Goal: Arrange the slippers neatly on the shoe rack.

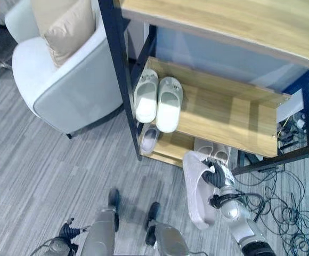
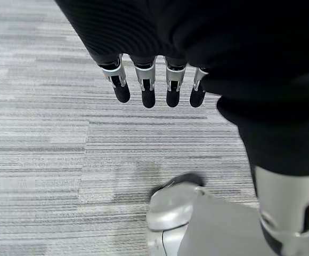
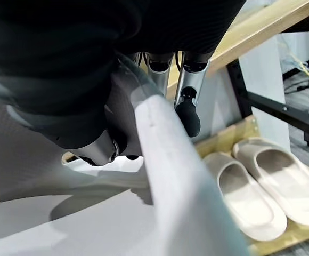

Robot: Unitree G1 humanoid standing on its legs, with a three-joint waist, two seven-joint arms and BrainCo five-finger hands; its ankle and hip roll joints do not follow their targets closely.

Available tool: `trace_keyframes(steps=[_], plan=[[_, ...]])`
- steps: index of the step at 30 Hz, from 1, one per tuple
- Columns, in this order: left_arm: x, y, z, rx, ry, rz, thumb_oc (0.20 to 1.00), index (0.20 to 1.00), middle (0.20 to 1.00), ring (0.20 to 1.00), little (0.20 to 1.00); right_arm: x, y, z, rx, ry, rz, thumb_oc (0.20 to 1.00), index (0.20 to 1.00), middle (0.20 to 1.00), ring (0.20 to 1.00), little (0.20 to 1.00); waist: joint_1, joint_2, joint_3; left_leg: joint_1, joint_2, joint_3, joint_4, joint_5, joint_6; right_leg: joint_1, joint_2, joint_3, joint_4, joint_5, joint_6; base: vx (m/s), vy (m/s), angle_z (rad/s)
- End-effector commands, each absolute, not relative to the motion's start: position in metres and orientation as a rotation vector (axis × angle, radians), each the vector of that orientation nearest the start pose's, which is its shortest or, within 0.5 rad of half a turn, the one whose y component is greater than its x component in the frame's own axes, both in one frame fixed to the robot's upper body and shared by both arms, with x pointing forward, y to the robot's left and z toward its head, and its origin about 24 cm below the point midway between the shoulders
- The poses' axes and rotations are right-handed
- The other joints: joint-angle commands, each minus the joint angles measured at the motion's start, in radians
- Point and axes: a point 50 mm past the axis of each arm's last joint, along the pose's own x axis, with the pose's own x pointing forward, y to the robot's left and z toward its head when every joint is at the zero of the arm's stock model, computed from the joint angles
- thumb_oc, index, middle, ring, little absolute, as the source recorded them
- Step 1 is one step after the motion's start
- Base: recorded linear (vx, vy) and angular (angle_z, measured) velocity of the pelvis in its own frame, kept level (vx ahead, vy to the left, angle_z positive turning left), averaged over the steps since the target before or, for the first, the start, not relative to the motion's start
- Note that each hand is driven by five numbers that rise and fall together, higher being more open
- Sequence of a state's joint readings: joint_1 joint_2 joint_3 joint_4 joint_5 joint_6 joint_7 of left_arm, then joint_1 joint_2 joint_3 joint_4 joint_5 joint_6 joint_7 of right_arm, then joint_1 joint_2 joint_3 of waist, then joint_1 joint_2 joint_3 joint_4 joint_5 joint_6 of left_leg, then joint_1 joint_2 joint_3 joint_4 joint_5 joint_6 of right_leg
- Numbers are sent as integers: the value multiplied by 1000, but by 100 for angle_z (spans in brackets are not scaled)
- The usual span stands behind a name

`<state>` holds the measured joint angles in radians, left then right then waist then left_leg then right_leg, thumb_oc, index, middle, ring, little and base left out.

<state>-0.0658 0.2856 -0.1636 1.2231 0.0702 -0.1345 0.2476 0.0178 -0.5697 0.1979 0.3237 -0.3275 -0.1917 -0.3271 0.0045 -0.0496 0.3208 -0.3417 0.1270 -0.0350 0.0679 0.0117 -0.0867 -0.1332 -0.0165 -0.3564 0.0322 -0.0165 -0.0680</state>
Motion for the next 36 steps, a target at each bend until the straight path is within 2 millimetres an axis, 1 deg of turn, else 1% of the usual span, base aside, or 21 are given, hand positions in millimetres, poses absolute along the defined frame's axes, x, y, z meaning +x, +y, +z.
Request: trace_keyframes(steps=[1,2,3,5,6,9,12,13,14,15,16,18,21,24,25,26,28,29,31,35,36], plan=[[119,242,-147,587,993,114,1000,1000,1000,1000,1000,239,-235,23,-930,-67,13,200,200,200,200,200,-18,-10,-46,80,-52,23,56,-39,27,-68,-88,105,192,-119,141,-8,154,-82],[124,247,-144,583,975,136,1000,1000,1000,1000,1000,243,-230,23,-930,-76,38,200,200,200,200,200,-16,-12,-42,58,-54,40,79,-49,37,-104,-97,124,223,-121,145,-6,124,-81],[135,251,-139,586,940,152,1000,1000,1000,1000,1000,247,-227,24,-940,-80,58,200,200,200,200,200,-20,-14,-27,37,-59,54,118,-64,45,-129,-106,129,251,-123,149,-11,86,-35],[137,250,-138,598,929,144,1000,1000,1000,1000,1000,249,-226,25,-952,-86,64,200,200,200,200,200,-20,-16,-21,20,-63,59,144,-76,49,-147,-110,133,269,-127,150,-8,22,-39],[142,249,-137,608,914,133,1000,1000,1000,1000,1000,252,-225,26,-969,-95,70,200,200,200,200,200,-25,-15,-9,-3,-64,67,186,-97,54,-171,-119,137,303,-139,152,2,2,-19],[154,248,-132,639,863,120,1000,1000,1000,1000,1000,259,-230,34,-1001,-128,38,200,200,200,200,200,-35,-3,13,-72,-65,68,257,-120,59,-239,-132,140,376,-166,152,-15,-15,1],[168,249,-123,633,800,134,1000,1000,1000,1000,1000,268,-238,48,-1033,-169,-17,200,200,200,200,200,-40,12,31,-180,-64,61,362,-146,63,-341,-156,146,484,-200,145,-78,-29,13],[174,250,-119,623,762,147,1000,1000,1000,1000,1000,276,-243,61,-1058,-209,-53,200,200,200,200,200,-38,23,43,-284,-61,60,452,-168,64,-444,-174,155,580,-222,138,-85,-26,13],[174,250,-119,623,762,147,1000,1000,1000,1000,1000,276,-243,61,-1058,-209,-53,200,200,200,200,200,-38,23,43,-284,-61,60,453,-168,64,-445,-174,155,580,-222,138,-81,-39,9],[174,249,-119,619,759,148,1000,1000,1000,1000,1000,280,-245,69,-1073,-235,-69,200,200,200,200,200,-34,26,47,-325,-59,55,488,-180,65,-489,-182,159,618,-236,135,39,-42,7],[176,250,-117,608,750,157,1000,1000,1000,1000,1000,283,-246,74,-1076,-254,-77,200,200,200,200,200,-34,27,48,-352,-56,51,533,-222,58,-515,-187,174,660,-272,141,-12,-46,4],[186,248,-111,631,690,153,1000,1000,1000,1000,1000,294,-244,103,-1112,-369,-107,200,200,200,200,200,-28,38,51,-492,-43,53,640,-254,58,-666,-209,196,779,-302,133,-61,-37,0],[191,249,-106,628,661,168,1000,1000,1000,1000,1000,301,-242,129,-1123,-472,-142,200,200,200,200,200,-25,46,39,-602,-43,47,716,-274,62,-783,-217,210,863,-327,129,-44,-27,-7],[195,253,-101,577,630,219,1000,1000,1000,1000,1000,306,-241,154,-1118,-556,-184,200,200,200,200,200,-20,56,24,-721,-46,39,812,-300,70,-893,-226,221,947,-359,119,-1,-2,1],[196,255,-99,562,623,235,1000,1000,1000,1000,1000,307,-241,162,-1118,-582,-194,200,200,200,200,200,-19,60,14,-758,-48,34,842,-308,73,-930,-227,225,974,-369,115,0,0,0],[198,257,-96,546,601,251,1000,1000,1000,1000,1000,307,-243,177,-1132,-633,-223,200,200,200,200,200,-15,68,0,-828,-58,30,895,-325,80,-996,-231,229,1031,-389,110,33,0,2],[198,255,-95,543,584,248,1000,1000,1000,1000,1000,309,-243,194,-1129,-686,-254,200,200,200,200,200,-10,74,-10,-893,-70,23,953,-340,83,-1060,-232,237,1091,-412,101,51,-6,6],[203,253,-90,544,548,249,1000,1000,1000,1000,1000,310,-242,212,-1126,-750,-286,200,200,200,200,200,-6,77,-17,-964,-76,13,1020,-358,87,-1127,-239,237,1161,-432,95,93,-6,6],[216,260,-76,555,475,271,1000,1000,1000,1000,1000,311,-243,248,-1156,-865,-363,200,200,200,200,200,6,81,-28,-1059,-84,0,1123,-394,95,-1228,-253,248,1280,-466,87,121,21,2],[239,271,-48,569,358,298,1000,1000,1000,1000,1000,319,-248,296,-1179,-932,-444,200,200,200,200,200,27,87,-18,-1190,-95,-22,1320,-454,103,-1359,-270,275,1470,-522,75,141,33,3],[240,274,-45,567,345,306,1000,1000,1000,1000,1000,321,-249,302,-1197,-932,-454,200,200,200,200,200,30,89,-11,-1208,-95,-21,1351,-462,103,-1376,-273,282,1501,-529,73,117,42,-1]])
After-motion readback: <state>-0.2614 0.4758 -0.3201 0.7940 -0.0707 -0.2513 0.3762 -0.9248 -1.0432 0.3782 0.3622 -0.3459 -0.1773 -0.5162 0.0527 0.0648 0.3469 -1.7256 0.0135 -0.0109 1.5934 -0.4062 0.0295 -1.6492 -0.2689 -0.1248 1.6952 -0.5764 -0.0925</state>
